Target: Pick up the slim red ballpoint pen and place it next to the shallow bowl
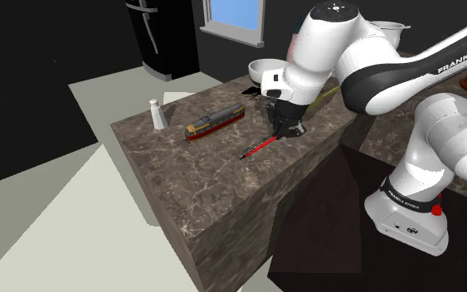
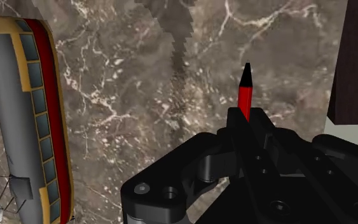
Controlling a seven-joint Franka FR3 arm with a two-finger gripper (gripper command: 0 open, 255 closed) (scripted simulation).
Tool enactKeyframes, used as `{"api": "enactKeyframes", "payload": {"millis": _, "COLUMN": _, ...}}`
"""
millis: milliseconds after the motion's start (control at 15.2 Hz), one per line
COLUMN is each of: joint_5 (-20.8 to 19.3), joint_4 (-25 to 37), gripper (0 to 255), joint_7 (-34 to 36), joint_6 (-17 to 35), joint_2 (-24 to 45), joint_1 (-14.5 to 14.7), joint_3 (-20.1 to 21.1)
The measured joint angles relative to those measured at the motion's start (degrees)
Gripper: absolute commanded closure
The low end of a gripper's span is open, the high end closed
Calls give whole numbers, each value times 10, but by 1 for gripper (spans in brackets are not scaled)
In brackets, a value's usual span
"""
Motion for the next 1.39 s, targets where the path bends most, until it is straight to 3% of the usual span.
{"api": "enactKeyframes", "payload": {"millis": 1122, "joint_5": 28, "joint_4": 95, "gripper": 255, "joint_7": -43, "joint_6": -143, "joint_2": -51, "joint_1": 14, "joint_3": -7}}
{"api": "enactKeyframes", "payload": {"millis": 1386, "joint_5": 9, "joint_4": 82, "gripper": 255, "joint_7": -89, "joint_6": -134, "joint_2": -67, "joint_1": -6, "joint_3": -49}}
